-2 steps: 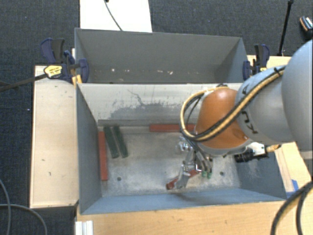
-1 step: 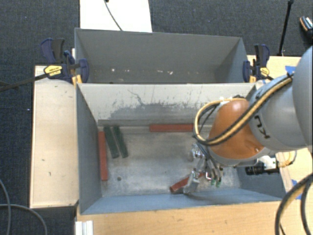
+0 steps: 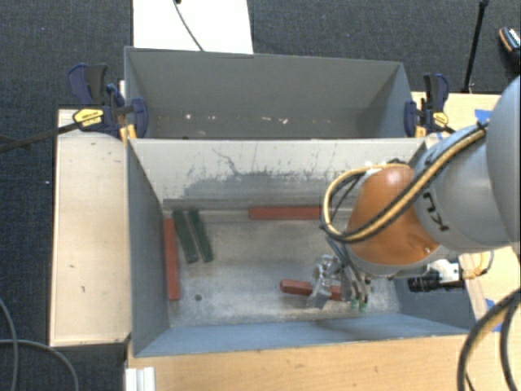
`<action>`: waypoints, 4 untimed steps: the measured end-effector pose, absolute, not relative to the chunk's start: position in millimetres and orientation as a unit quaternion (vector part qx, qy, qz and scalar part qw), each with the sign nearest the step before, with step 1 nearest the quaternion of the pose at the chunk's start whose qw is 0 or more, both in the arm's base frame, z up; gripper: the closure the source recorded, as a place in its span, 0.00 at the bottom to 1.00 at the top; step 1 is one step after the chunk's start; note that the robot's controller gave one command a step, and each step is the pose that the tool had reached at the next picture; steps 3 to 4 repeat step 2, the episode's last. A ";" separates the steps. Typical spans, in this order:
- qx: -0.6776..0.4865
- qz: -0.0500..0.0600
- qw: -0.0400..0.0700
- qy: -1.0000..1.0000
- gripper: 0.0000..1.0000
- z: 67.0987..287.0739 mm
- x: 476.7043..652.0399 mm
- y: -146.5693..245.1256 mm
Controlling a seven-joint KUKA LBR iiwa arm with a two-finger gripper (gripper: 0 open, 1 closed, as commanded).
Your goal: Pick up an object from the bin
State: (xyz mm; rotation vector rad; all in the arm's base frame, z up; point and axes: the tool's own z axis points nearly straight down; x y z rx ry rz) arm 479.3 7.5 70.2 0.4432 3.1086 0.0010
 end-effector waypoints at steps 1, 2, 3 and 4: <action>0.137 0.001 0.006 0.991 1.00 279.3 529.2 19.6; 0.153 0.000 0.000 0.988 1.00 278.7 501.4 15.3; 0.153 0.000 0.000 0.988 1.00 278.7 501.4 15.3; 0.153 0.000 0.000 0.988 1.00 278.7 501.4 15.3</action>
Offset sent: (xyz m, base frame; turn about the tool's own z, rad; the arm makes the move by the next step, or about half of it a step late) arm 0.0471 0.0118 0.2039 -0.0027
